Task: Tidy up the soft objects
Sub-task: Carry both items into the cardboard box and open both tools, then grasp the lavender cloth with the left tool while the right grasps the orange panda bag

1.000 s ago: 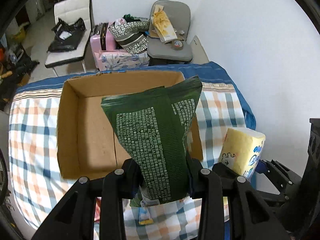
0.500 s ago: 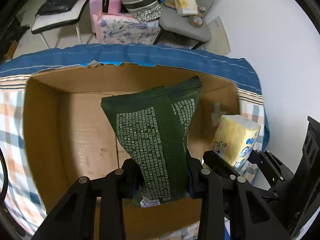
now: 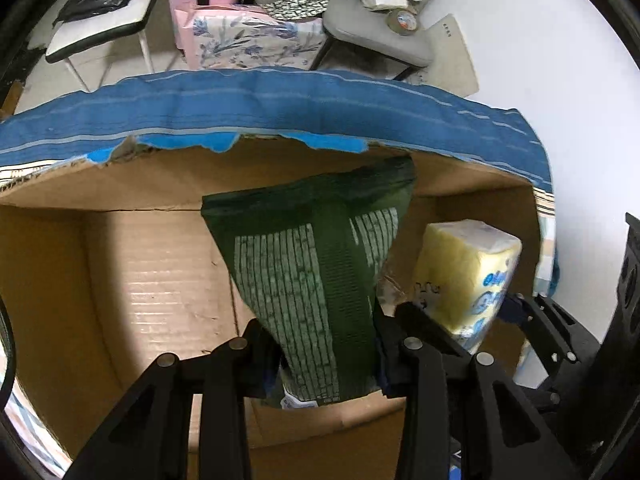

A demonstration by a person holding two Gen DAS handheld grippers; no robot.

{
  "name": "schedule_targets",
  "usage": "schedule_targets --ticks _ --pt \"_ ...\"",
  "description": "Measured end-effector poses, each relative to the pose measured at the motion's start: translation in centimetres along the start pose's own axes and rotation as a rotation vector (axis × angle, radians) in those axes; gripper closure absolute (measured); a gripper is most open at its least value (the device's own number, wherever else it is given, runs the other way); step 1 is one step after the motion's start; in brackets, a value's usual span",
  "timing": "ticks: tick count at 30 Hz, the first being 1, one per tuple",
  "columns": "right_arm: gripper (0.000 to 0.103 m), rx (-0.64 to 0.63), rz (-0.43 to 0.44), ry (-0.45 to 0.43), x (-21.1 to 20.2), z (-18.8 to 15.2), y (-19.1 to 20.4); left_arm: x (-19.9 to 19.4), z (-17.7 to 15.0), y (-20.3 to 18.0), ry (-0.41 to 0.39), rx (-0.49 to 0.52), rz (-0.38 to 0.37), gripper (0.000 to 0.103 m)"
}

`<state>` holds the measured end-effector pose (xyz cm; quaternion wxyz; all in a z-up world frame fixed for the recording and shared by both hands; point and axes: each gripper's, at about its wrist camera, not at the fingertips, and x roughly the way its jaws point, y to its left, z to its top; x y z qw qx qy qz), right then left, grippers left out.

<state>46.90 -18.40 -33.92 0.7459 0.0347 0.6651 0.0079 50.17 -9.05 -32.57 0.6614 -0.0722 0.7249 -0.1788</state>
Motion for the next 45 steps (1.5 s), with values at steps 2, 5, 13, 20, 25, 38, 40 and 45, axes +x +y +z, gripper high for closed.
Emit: schedule_targets --ticks 2,5,13,20,25,38,40,45 --pt "0.036 0.000 -0.005 0.014 0.3 0.1 0.0 0.3 0.1 0.0 0.009 0.001 0.008 0.068" --pt "0.035 -0.003 -0.014 0.020 0.7 0.1 0.0 0.3 0.3 0.2 -0.008 0.007 0.024 0.057" --pt "0.016 -0.003 -0.040 0.007 -0.1 -0.5 0.4 -1.0 -0.1 0.4 -0.048 0.023 0.076 0.018" --pt "0.000 0.047 -0.046 0.016 -1.3 -2.8 0.1 -4.2 -2.9 0.6 -0.168 0.043 0.204 0.010" --pt "0.000 0.066 -0.050 -0.016 -3.0 -4.6 0.4 -6.7 -5.5 0.4 -0.255 0.055 0.260 0.010" --pt "0.000 0.053 -0.105 -0.199 -13.0 -10.6 2.2 -13.8 -13.3 -0.8 -0.421 0.026 0.273 0.010" --pt "0.000 0.055 -0.101 -0.228 -14.7 -11.7 2.2 -14.9 -14.7 -1.1 -0.442 0.029 0.268 0.010" --pt "0.000 0.069 -0.076 -0.278 -18.2 -14.7 2.4 -17.1 -18.0 -2.1 -0.469 0.041 0.297 0.010"
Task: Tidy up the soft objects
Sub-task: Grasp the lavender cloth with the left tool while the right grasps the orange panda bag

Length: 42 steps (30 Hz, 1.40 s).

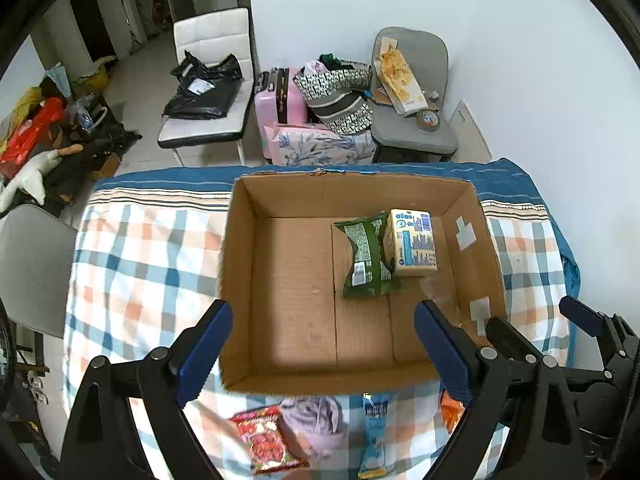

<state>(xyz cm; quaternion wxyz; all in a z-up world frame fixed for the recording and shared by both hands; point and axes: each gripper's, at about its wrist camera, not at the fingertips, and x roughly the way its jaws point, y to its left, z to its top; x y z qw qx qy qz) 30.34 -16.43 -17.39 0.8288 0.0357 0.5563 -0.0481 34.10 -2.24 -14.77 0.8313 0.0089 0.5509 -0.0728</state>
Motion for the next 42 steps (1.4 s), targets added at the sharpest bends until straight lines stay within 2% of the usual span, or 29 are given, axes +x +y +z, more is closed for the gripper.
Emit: schedule_targets --ticks 7,8,10,13,17,20,23,30,35,37,38,39,41,42 --pt "0.000 0.037 0.042 -0.019 -4.3 -3.2 -0.8 -3.8 -2.6 1.0 -0.016 -0.040 -0.017 0.010" --pt "0.000 0.005 0.021 -0.095 -4.4 -4.0 -1.3 -3.9 -3.4 1.4 -0.008 -0.051 -0.008 0.010" --pt "0.000 0.027 0.017 -0.061 -3.7 -5.8 -2.7 -3.5 -5.0 2.2 0.017 -0.073 0.007 0.010" --pt "0.000 0.071 -0.006 0.013 -1.1 -8.5 -4.6 -1.1 -8.1 3.6 0.098 -0.122 0.031 0.010" --pt "0.000 0.154 -0.030 0.148 4.5 -11.9 -7.6 4.5 -12.4 4.1 0.255 -0.160 0.031 0.010" --pt "0.000 0.202 -0.030 0.229 8.4 -13.6 -9.2 8.6 -14.6 3.7 0.347 -0.165 0.042 0.010" --pt "0.000 0.227 -0.027 0.285 11.4 -14.6 -10.2 12.3 -16.2 3.7 0.427 -0.206 0.018 0.010" --pt "0.000 0.302 0.000 0.345 15.7 -15.1 -11.8 16.8 -16.7 1.9 0.466 -0.197 0.016 0.010" --pt "0.000 0.304 0.011 0.377 17.7 -15.1 -11.6 17.8 -17.0 0.7 0.458 -0.153 0.029 0.011" --pt "0.000 0.300 0.013 0.366 18.0 -15.2 -11.6 18.0 -17.0 0.2 0.452 -0.141 0.035 0.019" --pt "0.000 0.295 0.011 0.362 18.0 -15.1 -11.5 18.1 -17.0 -0.1 0.451 -0.122 0.040 0.027" --pt "0.001 0.289 0.011 0.362 18.0 -15.0 -11.4 18.2 -17.1 -0.5 0.452 -0.106 0.043 0.043" --pt "0.008 0.278 0.017 0.370 17.9 -15.1 -11.2 19.2 -17.4 -0.7 0.483 -0.084 0.038 0.062" --pt "0.010 0.268 0.017 0.379 17.9 -15.3 -11.1 19.3 -17.8 -0.7 0.479 -0.076 0.049 0.062"
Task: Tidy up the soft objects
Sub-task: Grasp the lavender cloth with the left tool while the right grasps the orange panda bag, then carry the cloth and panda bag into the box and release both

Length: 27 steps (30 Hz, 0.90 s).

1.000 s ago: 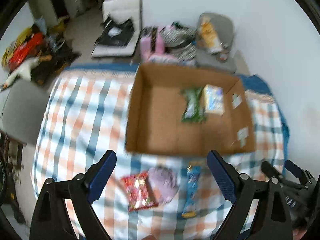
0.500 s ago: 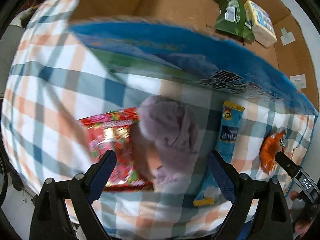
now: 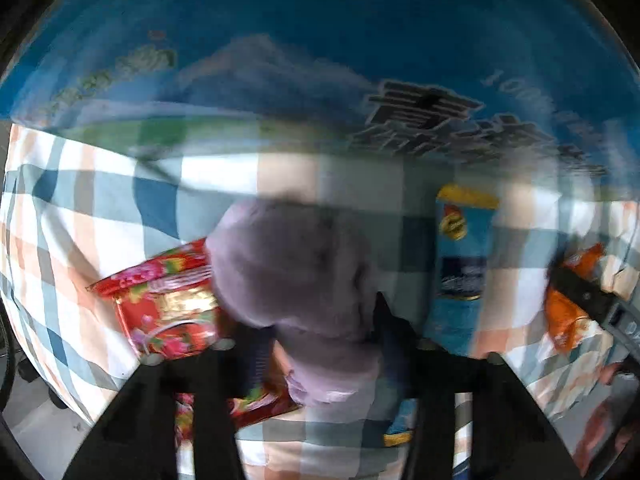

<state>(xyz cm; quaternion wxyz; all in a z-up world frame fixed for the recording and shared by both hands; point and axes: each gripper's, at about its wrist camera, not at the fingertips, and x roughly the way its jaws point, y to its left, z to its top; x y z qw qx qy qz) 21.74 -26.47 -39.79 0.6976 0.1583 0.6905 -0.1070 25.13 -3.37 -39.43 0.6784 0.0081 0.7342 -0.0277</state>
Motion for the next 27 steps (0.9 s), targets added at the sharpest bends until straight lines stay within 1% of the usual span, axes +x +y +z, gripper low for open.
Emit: schedule_targets --ticks 1,2,5,6,7,8,10,11,13,16,20,22,24,27 --pt "0.014 -0.009 -0.007 0.006 0.1 0.1 0.6 0.1 -0.1 0.0 -0.005 0.007 0.006 0.062" --pt "0.016 -0.015 -0.010 0.009 0.2 0.0 0.7 0.1 -0.4 0.0 -0.007 0.013 0.006 0.062" --pt "0.017 -0.028 -0.014 0.002 0.2 0.1 1.2 0.6 -0.8 0.1 0.007 0.001 -0.022 0.063" --pt "0.019 -0.029 -0.006 -0.002 0.3 0.1 1.2 0.8 -0.8 0.2 0.004 -0.005 -0.028 0.064" --pt "0.029 -0.029 0.001 -0.005 0.3 -0.1 1.2 0.9 -0.8 0.2 0.001 -0.009 -0.030 0.064" --pt "0.042 -0.030 0.002 -0.006 0.4 0.0 1.1 1.1 -0.8 0.1 -0.003 -0.013 -0.030 0.066" --pt "0.044 -0.028 0.008 0.000 0.6 -0.2 0.9 1.1 -1.0 0.0 -0.004 -0.017 -0.032 0.067" --pt "0.047 -0.004 0.019 0.061 0.5 -0.4 0.8 1.0 -1.0 0.0 -0.005 -0.016 -0.034 0.068" --pt "0.051 -0.007 0.023 0.072 0.7 -0.7 0.4 0.7 -1.2 -0.2 -0.004 -0.008 -0.038 0.068" --pt "0.054 -0.039 0.019 0.094 0.5 -2.3 0.6 -0.2 -2.9 -0.6 0.008 0.002 -0.062 0.068" --pt "0.056 -0.074 0.024 0.118 0.5 -4.9 1.1 -0.6 -4.9 -1.8 -0.002 0.031 -0.063 0.068" --pt "0.056 -0.108 0.005 0.138 0.6 -6.3 1.5 -0.1 -5.8 -2.5 0.011 0.058 -0.059 0.068" --pt "0.054 -0.156 -0.025 0.159 1.1 -7.4 2.1 0.7 -6.0 -3.0 0.020 0.074 -0.043 0.068" --pt "0.048 -0.199 -0.034 0.168 1.7 -8.4 2.4 1.9 -6.5 -3.6 0.019 0.094 -0.016 0.068"
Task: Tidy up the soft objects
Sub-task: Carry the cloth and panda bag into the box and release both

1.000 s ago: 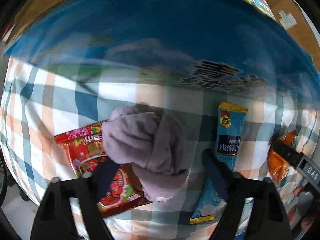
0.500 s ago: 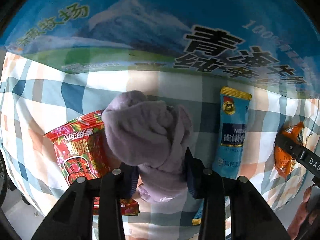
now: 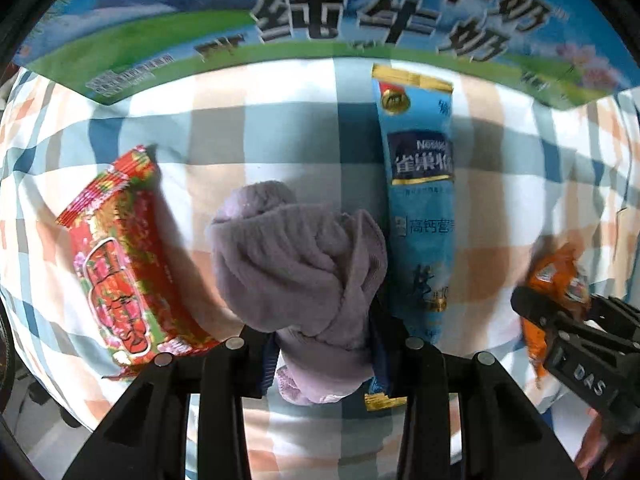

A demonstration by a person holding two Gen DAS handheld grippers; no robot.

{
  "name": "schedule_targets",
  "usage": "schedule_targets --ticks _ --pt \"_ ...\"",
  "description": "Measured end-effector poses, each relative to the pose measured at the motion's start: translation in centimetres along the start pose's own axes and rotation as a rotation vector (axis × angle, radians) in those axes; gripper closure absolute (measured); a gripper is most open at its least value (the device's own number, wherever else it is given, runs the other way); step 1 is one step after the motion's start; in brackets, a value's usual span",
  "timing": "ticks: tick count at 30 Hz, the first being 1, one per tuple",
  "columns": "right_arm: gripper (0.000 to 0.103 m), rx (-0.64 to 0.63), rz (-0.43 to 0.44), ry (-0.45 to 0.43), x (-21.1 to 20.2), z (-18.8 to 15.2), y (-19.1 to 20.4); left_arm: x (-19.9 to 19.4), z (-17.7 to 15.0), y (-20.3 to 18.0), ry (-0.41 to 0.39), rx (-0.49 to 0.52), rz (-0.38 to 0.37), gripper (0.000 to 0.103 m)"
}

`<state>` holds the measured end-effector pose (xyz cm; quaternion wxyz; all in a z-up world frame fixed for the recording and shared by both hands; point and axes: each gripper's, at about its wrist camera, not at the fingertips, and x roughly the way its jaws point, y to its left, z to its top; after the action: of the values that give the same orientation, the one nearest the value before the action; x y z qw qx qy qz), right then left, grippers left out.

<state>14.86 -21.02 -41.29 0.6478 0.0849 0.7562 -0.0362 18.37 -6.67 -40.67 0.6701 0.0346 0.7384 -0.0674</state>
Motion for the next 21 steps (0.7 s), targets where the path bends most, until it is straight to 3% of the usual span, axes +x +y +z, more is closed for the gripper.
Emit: schedule_targets --ticks 7,10,15,21 --pt "0.046 -0.013 0.032 0.019 0.4 -0.9 -1.3 1.0 0.0 -2.8 -0.004 -0.004 0.012 0.068" --pt "0.052 -0.010 0.014 0.009 0.3 -0.6 -0.9 0.5 0.0 -3.0 -0.011 -0.002 0.016 0.068" --pt "0.058 -0.015 0.004 -0.012 -1.6 -0.8 1.3 -3.9 -0.6 -2.1 -0.054 0.018 -0.007 0.068" --pt "0.059 -0.041 0.065 -0.111 -9.1 -2.0 2.7 -11.4 -2.2 -2.4 -0.163 0.063 -0.054 0.068"
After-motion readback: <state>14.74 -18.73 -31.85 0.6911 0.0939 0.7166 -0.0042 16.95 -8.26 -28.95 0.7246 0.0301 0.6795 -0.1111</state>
